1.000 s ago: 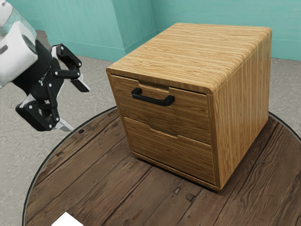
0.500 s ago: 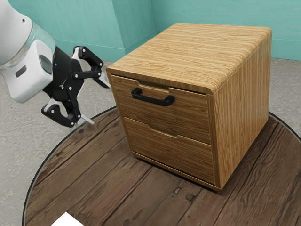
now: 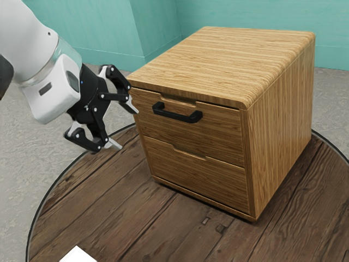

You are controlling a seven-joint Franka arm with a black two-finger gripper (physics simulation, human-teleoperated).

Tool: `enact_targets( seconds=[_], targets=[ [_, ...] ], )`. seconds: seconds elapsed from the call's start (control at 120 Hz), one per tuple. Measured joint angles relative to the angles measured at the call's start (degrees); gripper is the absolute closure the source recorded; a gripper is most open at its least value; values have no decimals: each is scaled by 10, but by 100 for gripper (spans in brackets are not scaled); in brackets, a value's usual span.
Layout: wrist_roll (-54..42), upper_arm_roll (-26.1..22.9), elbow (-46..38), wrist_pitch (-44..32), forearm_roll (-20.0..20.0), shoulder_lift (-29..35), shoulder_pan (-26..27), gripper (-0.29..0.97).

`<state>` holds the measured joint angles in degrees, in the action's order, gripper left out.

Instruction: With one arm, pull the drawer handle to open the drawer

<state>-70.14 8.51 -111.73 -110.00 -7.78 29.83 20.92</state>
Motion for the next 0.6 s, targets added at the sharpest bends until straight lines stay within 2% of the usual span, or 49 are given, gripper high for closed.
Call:
enact_targets(
  seconds=[0.4,0.6],
  targets=[
    [33,13,31,-42,-6,-64,0,32],
    [11,15,41,-69,-7,-84,-1,35]
  ],
)
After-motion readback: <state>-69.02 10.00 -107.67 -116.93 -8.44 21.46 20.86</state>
